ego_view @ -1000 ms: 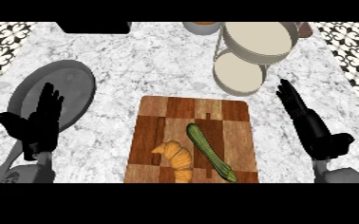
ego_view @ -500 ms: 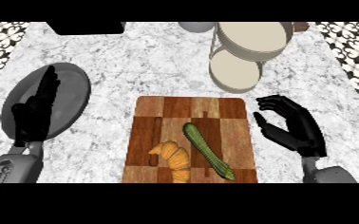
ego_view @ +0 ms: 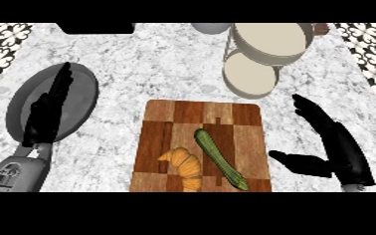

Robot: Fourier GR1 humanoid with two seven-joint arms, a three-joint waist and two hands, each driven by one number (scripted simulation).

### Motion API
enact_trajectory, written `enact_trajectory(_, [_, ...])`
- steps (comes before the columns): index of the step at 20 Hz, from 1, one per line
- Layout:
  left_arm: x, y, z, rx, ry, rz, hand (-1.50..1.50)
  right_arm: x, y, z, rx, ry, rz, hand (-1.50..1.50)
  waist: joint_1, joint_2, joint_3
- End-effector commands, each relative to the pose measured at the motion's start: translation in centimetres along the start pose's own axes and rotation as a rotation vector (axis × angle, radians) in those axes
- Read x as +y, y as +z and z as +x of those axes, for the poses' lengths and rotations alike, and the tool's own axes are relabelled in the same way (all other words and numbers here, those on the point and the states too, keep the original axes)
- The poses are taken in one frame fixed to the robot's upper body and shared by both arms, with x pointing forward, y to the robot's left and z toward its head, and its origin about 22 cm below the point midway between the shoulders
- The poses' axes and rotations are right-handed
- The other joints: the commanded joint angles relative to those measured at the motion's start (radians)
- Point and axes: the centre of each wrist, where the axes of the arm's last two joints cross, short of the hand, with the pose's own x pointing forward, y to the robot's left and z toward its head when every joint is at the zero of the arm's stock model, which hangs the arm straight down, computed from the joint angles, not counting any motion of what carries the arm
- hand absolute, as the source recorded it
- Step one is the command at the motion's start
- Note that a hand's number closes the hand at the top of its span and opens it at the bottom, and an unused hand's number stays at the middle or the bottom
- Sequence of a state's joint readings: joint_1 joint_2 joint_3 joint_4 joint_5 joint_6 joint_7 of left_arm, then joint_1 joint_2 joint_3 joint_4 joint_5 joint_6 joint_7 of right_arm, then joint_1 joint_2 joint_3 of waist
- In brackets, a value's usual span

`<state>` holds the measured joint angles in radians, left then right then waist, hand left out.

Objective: Pick the squash from the cutting board and place it in the tiered basket

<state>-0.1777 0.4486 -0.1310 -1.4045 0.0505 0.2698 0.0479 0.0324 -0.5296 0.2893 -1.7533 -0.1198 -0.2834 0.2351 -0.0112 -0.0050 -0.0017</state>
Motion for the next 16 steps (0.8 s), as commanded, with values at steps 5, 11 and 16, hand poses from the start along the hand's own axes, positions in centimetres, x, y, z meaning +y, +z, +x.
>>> enact_trajectory(5, [-0.6,0.6,0.1,-0.016,-0.009,-0.023,0.00,-2.2,0.4,7.0,0.107,0.433,0.297,-1.50,0.024,0.001,-0.002])
enact_trajectory(11, [-0.2,-0.8,1.3,-0.005,-0.015,-0.023,0.00,2.7,-1.0,12.4,0.175,0.495,0.336,-1.50,0.024,0.005,0.001])
enact_trajectory(16, [0.1,0.4,-0.7,-0.023,-0.017,-0.034,0.00,6.3,-2.7,12.5,0.289,0.511,0.362,-1.50,0.023,0.006,0.001])
